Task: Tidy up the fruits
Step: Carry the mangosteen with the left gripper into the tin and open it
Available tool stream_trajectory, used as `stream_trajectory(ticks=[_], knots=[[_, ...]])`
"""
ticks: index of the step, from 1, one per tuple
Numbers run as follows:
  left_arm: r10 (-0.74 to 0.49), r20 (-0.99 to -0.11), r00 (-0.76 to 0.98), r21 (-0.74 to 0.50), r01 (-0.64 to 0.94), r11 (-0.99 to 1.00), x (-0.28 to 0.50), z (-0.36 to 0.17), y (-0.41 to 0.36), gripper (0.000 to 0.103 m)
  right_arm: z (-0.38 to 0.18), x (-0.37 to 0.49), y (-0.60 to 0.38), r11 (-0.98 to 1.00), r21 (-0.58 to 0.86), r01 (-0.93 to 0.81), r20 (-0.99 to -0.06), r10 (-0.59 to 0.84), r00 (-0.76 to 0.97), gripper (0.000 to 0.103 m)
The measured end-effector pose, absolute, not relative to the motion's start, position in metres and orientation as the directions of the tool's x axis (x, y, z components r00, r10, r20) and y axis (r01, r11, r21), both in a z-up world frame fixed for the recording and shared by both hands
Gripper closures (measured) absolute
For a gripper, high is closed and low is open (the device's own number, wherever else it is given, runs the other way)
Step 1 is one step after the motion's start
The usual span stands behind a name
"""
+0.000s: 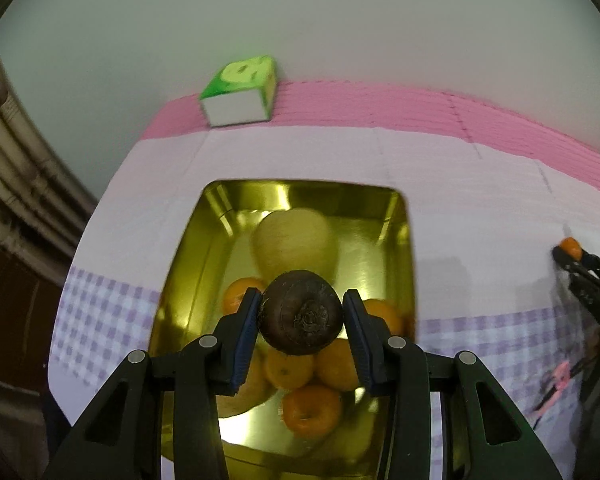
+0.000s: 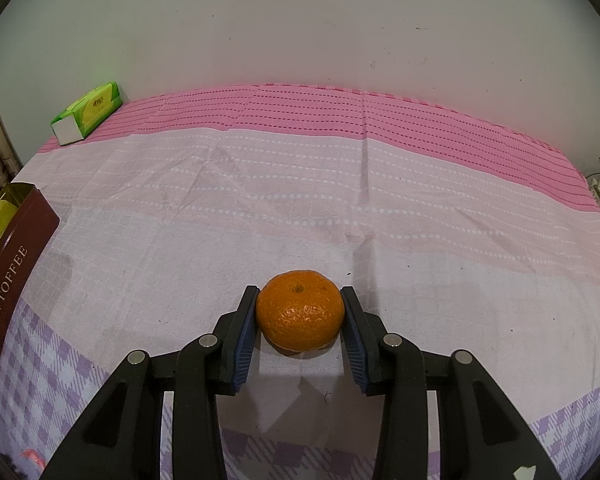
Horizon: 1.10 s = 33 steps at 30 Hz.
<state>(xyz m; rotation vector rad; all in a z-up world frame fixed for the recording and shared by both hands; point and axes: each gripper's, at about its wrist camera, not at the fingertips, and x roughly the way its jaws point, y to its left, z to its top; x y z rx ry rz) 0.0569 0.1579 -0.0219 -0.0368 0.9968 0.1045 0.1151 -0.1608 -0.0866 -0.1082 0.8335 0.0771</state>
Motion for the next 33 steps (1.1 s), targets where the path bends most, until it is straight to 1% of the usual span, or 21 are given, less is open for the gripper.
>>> stream_trajectory(ticks=[12, 23, 28, 32, 33], knots=[[0.090, -0.869, 0.487, 0.028, -0.133, 0.991, 0.054, -0.047, 0.180, 0.060, -0.087, 0.115, -0.161, 0.992, -0.066, -0.111, -0.742, 0.025, 0.670, 0.066], [0.097, -0.866, 0.491, 0.036, -0.131, 0.991, 0.053, -0.049, 0.180, 0.060, -0.087, 0.116, -0.161, 0.992, -0.066, -0.111, -0.742, 0.025, 0.670, 0.065], [0.083, -0.872, 0.483, 0.021, -0.132, 0.991, 0.053, -0.050, 0.179, 0.059, -0.087, 0.116, -0.163, 0.992, -0.067, -0.107, -0.742, 0.022, 0.670, 0.064], [0.076, -0.868, 0.491, 0.012, -0.131, 0.991, 0.051, -0.046, 0.181, 0.057, -0.088, 0.118, -0.161, 0.992, -0.070, -0.107, -0.743, 0.020, 0.669, 0.063], [0.069, -0.867, 0.494, 0.005, -0.129, 0.992, 0.050, -0.044, 0.182, 0.054, -0.088, 0.118, -0.161, 0.992, -0.070, -0.108, -0.743, 0.020, 0.669, 0.063]])
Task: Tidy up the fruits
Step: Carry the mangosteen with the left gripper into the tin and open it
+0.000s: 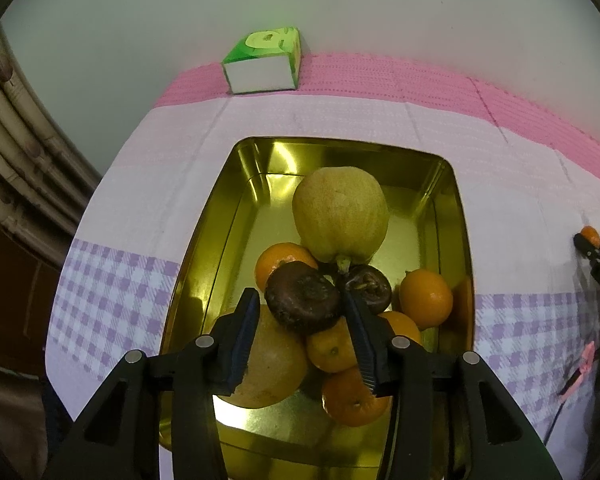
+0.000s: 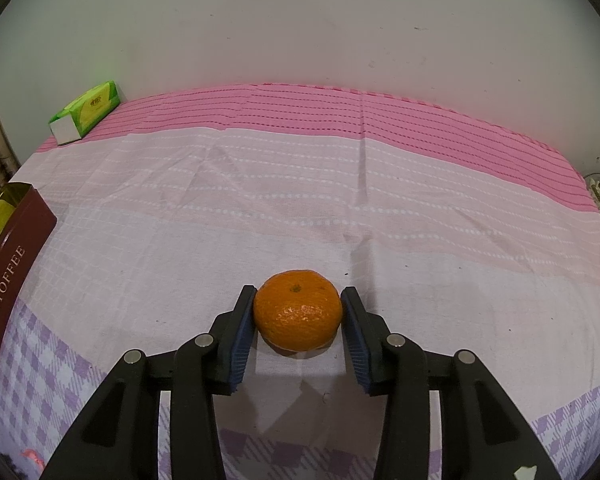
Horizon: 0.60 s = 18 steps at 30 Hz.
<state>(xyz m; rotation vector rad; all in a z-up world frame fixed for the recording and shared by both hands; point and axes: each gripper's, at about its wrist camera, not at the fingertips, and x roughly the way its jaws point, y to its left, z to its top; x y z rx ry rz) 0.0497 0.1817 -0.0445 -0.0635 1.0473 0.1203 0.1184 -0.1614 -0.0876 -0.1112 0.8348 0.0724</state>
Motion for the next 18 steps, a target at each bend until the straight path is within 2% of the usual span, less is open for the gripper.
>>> stream_trajectory(ticks=[3, 11, 18], knots=[[0.067, -0.860, 0.506, -0.004, -0.137, 0.991, 0.046, -0.038, 0.185, 0.045, -0.088, 0.119, -0.162, 0.992, -0.070, -0.107, -0.743, 0.020, 0.669, 0.063], [0.084, -0.840, 0.536, -0.006, -0.164, 0.986, 0.036, -0.023, 0.201, 0.039, -0.088, 0.121, -0.163, 0.992, -0.067, -0.109, -0.743, 0.023, 0.669, 0.062], [0.124, -0.826, 0.550, 0.004, -0.216, 0.976, 0.020, -0.016, 0.227, 0.038, -0.088, 0.122, -0.165, 0.992, -0.066, -0.110, -0.743, 0.024, 0.669, 0.062]])
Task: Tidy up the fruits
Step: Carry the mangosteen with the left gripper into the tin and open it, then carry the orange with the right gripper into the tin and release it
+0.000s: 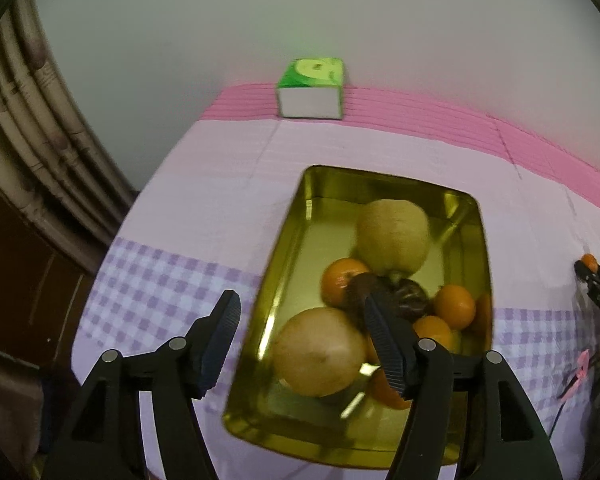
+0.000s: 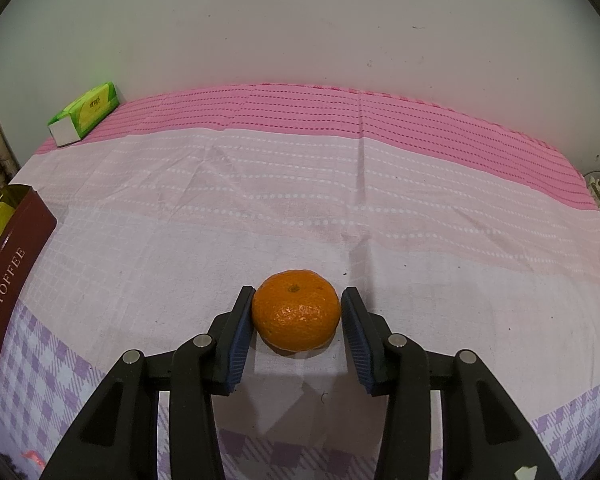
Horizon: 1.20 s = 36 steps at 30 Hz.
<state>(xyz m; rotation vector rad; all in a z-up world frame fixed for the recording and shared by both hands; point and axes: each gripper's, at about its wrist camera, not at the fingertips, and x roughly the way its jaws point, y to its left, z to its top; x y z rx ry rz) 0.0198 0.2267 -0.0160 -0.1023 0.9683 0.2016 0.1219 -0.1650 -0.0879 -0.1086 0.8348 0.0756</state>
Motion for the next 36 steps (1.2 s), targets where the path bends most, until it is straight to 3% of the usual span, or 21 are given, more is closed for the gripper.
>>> stream_trajectory(ticks=[3, 18, 36], knots=[[0.129, -0.817, 0.562, -0.003, -0.229, 0.973, 0.013, -0.016, 0.235, 0.038, -0.088, 0.121, -0.165, 0.991, -0.068, -0.111, -0.742, 0.024, 0.670, 0.066], [0.122, -0.820, 0.559, -0.035, -0.262, 0.964, 0.000, -0.029, 0.252, 0.038, -0.071, 0.111, -0.144, 0.990, -0.093, -0.105, -0.739, 0.002, 0.674, 0.067], [0.215, -0.803, 0.556, 0.038, -0.313, 0.949, -0.020, -0.022, 0.256, 0.034, -0.021, 0.074, 0.019, 0.868, -0.010, -0.496, -0.723, 0.337, 0.604, 0.067]])
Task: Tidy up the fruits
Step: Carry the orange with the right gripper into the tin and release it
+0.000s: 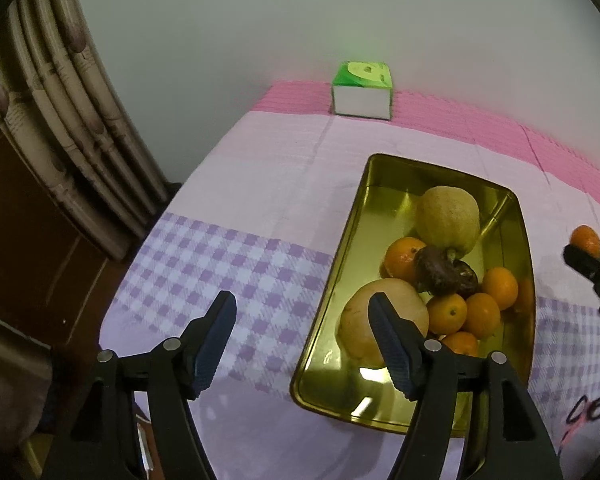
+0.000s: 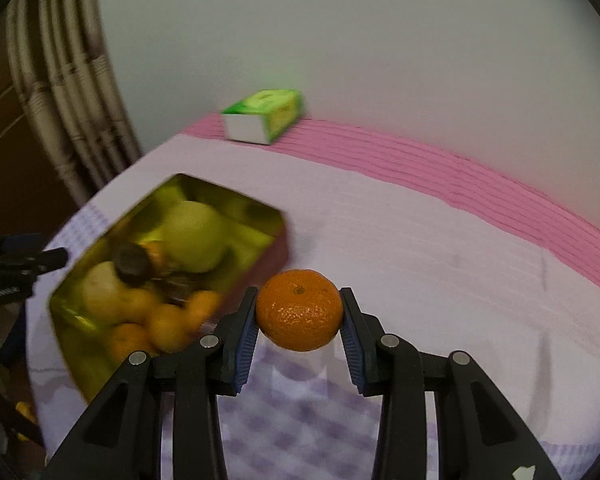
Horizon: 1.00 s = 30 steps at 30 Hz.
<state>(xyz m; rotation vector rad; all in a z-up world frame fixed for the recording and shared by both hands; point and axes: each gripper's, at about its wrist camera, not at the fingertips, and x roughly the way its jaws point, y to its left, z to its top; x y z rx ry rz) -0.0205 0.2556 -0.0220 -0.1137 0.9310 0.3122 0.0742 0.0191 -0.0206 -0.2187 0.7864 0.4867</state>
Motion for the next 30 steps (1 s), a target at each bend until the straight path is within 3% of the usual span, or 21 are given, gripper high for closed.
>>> stream_trajectory(ticks=[13, 20, 30], knots=[[0.234, -0.817, 0.527, 0.019, -0.381, 0.925, -0.037, -0.018, 0.270, 0.033, -0.026, 0.064, 0.094, 0.800, -0.017, -0.600, -0.737, 0.396, 0.548, 0.067], [0.232, -0.833, 0.503, 0.002, -0.416, 0.910, -0.046, -0.021, 0.279, 0.027, -0.040, 0.067, 0.116, 0.789, -0.046, -0.612, -0.762, 0.369, 0.532, 0.067], [0.237, -0.835, 0.497, 0.005, -0.423, 0.906, -0.048, -0.022, 0.280, 0.027, -0.056, 0.076, 0.126, 0.800, -0.067, -0.596, -0.789, 0.323, 0.523, 0.067]])
